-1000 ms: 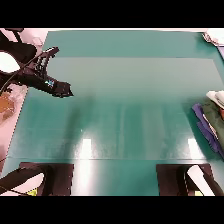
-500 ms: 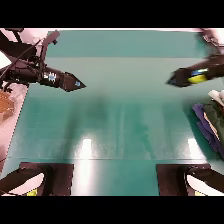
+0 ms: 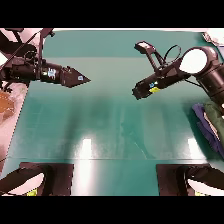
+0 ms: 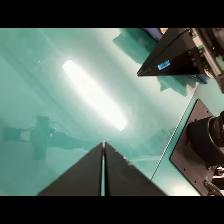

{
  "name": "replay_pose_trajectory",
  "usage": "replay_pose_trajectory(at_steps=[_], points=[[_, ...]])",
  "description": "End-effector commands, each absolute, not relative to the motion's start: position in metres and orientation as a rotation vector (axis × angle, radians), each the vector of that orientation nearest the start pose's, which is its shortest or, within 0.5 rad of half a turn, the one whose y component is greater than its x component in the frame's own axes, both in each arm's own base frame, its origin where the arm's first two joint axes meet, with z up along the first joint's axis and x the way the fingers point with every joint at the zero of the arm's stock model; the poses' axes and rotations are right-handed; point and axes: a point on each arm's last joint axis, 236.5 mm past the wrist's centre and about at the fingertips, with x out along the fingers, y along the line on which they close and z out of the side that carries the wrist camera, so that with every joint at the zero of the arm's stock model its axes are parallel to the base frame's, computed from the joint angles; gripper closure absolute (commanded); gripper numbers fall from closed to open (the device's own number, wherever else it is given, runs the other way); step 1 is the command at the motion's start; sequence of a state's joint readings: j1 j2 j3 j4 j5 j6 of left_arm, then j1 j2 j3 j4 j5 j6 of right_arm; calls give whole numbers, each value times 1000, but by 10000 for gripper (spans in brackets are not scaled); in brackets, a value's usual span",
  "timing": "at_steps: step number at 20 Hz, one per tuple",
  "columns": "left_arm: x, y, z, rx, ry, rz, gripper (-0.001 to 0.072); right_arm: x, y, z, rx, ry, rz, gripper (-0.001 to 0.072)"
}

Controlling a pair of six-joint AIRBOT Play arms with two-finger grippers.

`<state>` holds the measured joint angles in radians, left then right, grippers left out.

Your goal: Fold the shirts.

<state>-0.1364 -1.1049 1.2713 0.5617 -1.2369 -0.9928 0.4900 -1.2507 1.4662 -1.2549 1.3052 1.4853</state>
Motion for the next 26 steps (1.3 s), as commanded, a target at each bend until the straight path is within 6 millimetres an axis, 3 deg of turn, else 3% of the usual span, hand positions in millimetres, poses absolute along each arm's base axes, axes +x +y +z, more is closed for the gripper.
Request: replay_pose_trajectory(at_steps=[1,7,26], points=[[331,-237,215,-252,741,-1042,685,331,260,151,-91,1016,724,694],[331,-237,215,-252,741,-1042,685,326,258,167,-87,977,730,694],[331,-237,215,-252,741,-1042,685,326,258,166,-86,977,729,694]])
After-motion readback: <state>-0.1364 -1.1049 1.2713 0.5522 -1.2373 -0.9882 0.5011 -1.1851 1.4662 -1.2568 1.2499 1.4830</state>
